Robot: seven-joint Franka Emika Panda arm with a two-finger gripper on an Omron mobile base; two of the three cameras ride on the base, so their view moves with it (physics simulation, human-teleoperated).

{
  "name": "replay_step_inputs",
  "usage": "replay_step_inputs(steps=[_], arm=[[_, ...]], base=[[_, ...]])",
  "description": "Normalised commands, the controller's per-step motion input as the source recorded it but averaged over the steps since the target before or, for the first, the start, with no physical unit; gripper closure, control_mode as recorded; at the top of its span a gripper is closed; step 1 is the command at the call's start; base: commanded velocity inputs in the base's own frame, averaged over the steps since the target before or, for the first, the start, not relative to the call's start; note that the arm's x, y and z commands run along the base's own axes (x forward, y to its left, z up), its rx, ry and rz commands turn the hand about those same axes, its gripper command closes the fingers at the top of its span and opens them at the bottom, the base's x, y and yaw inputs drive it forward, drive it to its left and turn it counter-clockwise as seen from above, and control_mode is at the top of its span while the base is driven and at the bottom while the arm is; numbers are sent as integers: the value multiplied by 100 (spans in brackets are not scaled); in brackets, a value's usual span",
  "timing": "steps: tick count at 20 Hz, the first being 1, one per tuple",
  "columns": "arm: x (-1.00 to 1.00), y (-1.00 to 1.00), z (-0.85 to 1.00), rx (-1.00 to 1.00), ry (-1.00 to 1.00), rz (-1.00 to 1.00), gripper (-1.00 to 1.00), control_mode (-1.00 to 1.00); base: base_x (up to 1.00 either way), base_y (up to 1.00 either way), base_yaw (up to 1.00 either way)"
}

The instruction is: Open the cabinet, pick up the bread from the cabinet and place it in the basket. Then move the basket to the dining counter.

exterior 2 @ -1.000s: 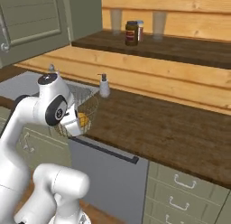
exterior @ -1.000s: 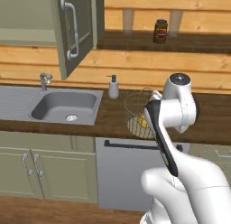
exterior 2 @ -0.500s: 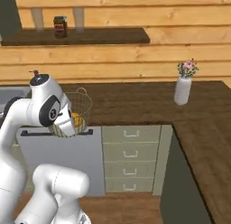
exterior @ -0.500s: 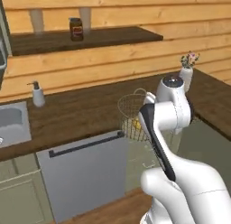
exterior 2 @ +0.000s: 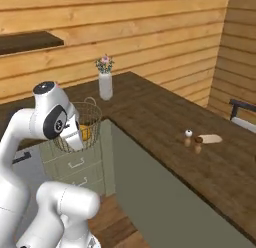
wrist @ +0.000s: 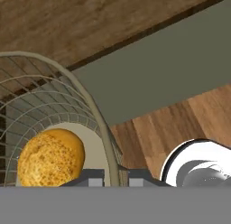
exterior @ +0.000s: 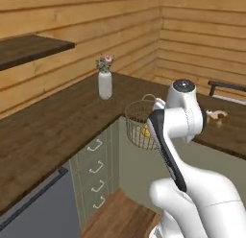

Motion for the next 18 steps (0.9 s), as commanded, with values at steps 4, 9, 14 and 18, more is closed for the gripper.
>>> replay_step_inputs(steps=[4, 9, 14, 18], arm=[[0, 0, 0, 0, 0, 0, 100, 100], [0, 0, 0, 0, 0, 0, 100, 100], [0, 0, 0, 0, 0, 0, 100, 100], [0, 0, 0, 0, 0, 0, 100, 100]], base=[[-27, -35, -63], [-1, -20, -78], [0, -40, -78], [0, -40, -78]])
